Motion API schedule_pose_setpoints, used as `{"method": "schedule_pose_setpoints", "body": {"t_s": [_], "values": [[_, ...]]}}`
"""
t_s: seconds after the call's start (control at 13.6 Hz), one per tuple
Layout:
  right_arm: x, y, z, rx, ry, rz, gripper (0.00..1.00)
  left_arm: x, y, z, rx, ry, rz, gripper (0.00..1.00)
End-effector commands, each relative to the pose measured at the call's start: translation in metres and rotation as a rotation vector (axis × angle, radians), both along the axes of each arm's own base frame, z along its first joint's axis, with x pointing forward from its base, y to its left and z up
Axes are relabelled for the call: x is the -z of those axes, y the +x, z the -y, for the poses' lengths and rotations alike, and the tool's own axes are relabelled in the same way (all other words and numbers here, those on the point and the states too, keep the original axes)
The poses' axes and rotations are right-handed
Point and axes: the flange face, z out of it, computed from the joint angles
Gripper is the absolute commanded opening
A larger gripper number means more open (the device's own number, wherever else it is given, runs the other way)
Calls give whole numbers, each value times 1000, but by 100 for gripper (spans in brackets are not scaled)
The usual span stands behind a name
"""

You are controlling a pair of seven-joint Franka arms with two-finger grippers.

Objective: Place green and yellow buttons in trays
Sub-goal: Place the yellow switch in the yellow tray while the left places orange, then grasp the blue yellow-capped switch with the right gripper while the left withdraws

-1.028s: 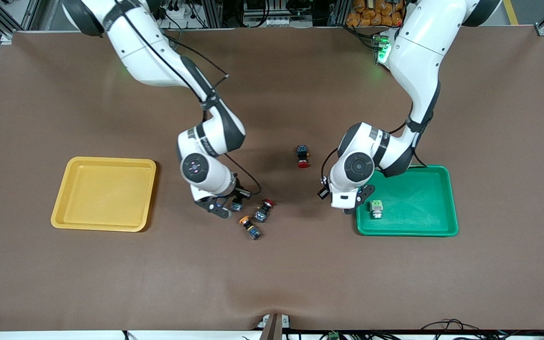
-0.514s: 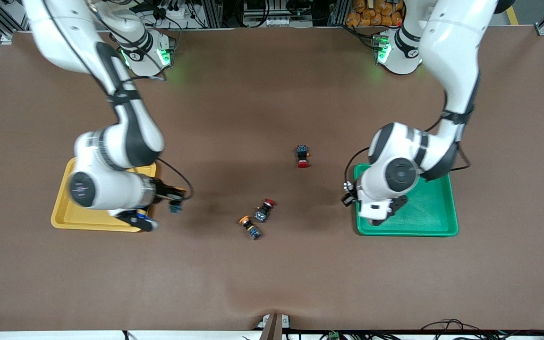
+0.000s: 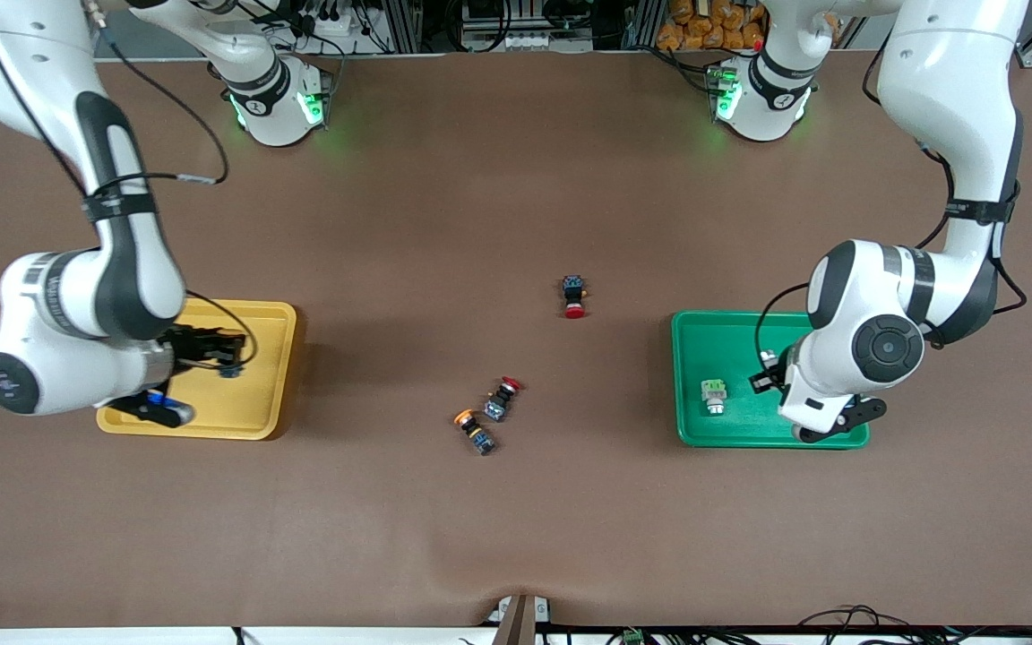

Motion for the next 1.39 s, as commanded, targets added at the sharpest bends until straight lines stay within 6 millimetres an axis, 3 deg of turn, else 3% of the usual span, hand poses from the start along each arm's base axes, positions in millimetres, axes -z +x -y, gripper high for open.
{"method": "schedule_pose_setpoints", "body": {"t_s": [0.0,0.15,0.22,0.37,0.59,0.66,0.73,0.88,1.1,1.32], "values": [[9,0,20,-51,19,8,19,32,-8,-15,91,-5,30,0],[8,3,24,-54,23,27,94,45,-6,-50,166,-30,42,0],[6,5,22,-50,29,41,100,49,-6,-56,194,-38,32,0],[0,12,16,-60,29,86,100,69,-9,-49,208,-45,15,0],[-20,31,-36,-214,60,211,100,82,-9,-44,222,-53,32,0],[-23,40,-60,-262,62,278,100,82,-9,-45,226,-53,32,45],[-19,46,-83,-290,59,332,100,81,-8,-46,225,-54,33,99],[-4,58,-137,-346,56,449,100,71,-6,-48,220,-53,45,100],[19,59,-209,-399,77,541,100,31,2,-57,192,-43,33,100],[39,66,-255,-348,91,648,100,1,14,-57,186,-32,30,100]]}}
